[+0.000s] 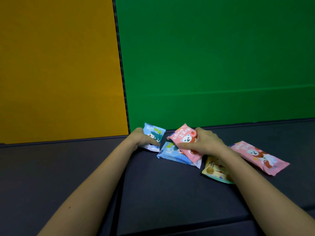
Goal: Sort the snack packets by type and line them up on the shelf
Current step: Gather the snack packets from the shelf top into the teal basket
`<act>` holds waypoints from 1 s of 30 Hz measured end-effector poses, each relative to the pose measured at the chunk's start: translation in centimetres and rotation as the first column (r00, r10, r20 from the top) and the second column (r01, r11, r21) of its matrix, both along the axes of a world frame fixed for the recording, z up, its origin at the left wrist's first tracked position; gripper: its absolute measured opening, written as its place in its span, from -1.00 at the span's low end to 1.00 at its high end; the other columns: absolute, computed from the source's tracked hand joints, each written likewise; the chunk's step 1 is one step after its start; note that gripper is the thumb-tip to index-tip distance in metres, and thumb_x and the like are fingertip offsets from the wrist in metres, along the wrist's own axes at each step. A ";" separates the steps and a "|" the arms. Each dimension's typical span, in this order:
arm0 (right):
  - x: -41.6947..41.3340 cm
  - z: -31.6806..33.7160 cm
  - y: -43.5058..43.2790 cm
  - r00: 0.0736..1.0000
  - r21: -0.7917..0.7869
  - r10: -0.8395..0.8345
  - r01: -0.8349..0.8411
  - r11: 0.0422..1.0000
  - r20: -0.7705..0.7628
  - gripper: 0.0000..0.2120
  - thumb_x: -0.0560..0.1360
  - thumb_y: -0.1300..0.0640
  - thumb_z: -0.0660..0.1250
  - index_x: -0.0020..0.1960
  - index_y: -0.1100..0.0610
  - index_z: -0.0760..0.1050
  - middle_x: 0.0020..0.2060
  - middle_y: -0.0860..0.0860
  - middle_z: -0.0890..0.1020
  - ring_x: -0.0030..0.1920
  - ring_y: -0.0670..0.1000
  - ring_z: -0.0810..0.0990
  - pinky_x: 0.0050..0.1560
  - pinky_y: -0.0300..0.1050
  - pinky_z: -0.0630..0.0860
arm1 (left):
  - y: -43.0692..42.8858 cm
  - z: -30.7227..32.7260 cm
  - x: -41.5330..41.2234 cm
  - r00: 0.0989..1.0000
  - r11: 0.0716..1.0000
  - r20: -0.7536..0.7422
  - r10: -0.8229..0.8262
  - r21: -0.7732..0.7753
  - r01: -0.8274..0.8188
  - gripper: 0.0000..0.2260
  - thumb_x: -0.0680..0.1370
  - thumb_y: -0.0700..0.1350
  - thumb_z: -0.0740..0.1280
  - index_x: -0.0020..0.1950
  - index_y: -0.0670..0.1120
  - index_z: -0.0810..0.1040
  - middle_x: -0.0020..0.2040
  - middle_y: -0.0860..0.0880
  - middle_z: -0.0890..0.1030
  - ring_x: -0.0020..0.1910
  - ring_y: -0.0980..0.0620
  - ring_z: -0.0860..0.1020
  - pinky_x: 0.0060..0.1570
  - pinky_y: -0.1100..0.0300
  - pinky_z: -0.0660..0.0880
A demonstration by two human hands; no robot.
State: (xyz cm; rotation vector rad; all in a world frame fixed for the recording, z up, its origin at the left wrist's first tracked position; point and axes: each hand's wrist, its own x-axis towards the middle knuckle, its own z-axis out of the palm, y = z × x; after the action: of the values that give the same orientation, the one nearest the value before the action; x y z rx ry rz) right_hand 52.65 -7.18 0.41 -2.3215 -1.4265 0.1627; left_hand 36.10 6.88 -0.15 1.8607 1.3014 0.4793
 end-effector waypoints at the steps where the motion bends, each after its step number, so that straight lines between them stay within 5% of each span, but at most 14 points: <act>1: 0.1 -0.1 0.0 1.000 0.037 -0.006 0.006 0.999 -0.010 -0.43 0.33 -0.31 0.36 0.07 0.12 0.38 0.08 0.06 0.54 0.09 0.12 0.51 -0.09 -0.10 0.34 | 0.0 -0.1 -0.4 0.998 1.000 0.066 -0.005 0.002 0.005 -0.67 0.34 -0.23 0.52 0.06 -0.19 0.55 0.03 -0.16 0.61 -0.08 -0.09 0.57 -0.12 0.12 0.51; 8: -1.5 0.8 0.0 0.949 0.316 0.104 -0.004 0.949 -0.298 -0.63 0.46 -0.06 0.35 0.08 0.17 0.34 0.06 0.11 0.55 0.07 0.16 0.55 0.11 0.11 0.48 | -1.7 2.1 -6.8 0.905 0.998 0.426 -0.007 0.063 -0.022 -0.74 0.44 -0.27 0.44 0.11 -0.20 0.54 0.04 -0.15 0.65 -0.28 0.10 0.63 -0.31 0.32 0.56; 12: -7.3 2.0 1.2 0.771 0.456 0.359 -0.101 0.884 -0.526 -0.77 0.50 0.03 0.33 0.02 0.11 0.35 0.01 0.08 0.58 -0.09 0.04 0.60 -0.03 0.01 0.54 | -4.8 3.5 -13.8 0.833 0.994 0.552 0.044 0.056 -0.090 -0.76 0.46 -0.29 0.39 0.12 -0.17 0.53 -0.02 -0.13 0.66 -0.28 0.10 0.66 -0.22 0.25 0.61; 17: -19.5 3.2 1.8 0.546 0.501 0.610 -0.354 0.789 -0.574 -0.84 0.53 0.09 0.29 0.03 0.17 0.43 -0.08 0.05 0.64 -0.21 -0.06 0.62 -0.14 -0.15 0.55 | -10.3 3.3 -26.0 0.756 0.942 0.612 0.232 0.051 -0.331 -0.68 0.46 -0.27 0.39 0.20 -0.18 0.49 -0.02 -0.09 0.68 -0.20 0.05 0.67 -0.18 0.19 0.61; 23: -37.0 1.9 -1.3 0.307 0.496 0.733 -0.574 0.652 -0.607 -0.88 0.55 0.10 0.28 -0.14 0.02 0.36 -0.22 -0.07 0.60 -0.27 -0.13 0.59 -0.22 -0.25 0.51 | -20.0 0.0 -43.3 0.594 0.751 0.603 0.533 -0.014 -0.660 -0.59 0.40 -0.27 0.42 0.23 -0.20 0.47 0.04 -0.15 0.67 -0.08 -0.10 0.65 0.01 0.01 0.55; 30: -60.0 -5.4 -7.4 0.102 0.397 0.704 -0.765 0.507 -0.702 -0.86 0.52 0.10 0.32 -0.14 0.00 0.36 -0.17 -0.05 0.62 -0.24 -0.13 0.61 -0.32 -0.32 0.53 | -34.6 -5.8 -61.9 0.279 0.428 0.617 0.736 -0.104 -0.898 -0.76 0.41 -0.36 0.33 0.06 -0.19 0.51 -0.27 -0.03 0.65 -0.37 0.08 0.58 -0.39 0.33 0.51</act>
State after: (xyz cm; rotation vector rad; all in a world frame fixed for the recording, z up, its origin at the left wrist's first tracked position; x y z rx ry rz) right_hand -7.38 -14.60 -5.00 -0.9032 -1.8276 1.4080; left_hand -25.84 -27.74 -5.95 0.8312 1.7196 1.7415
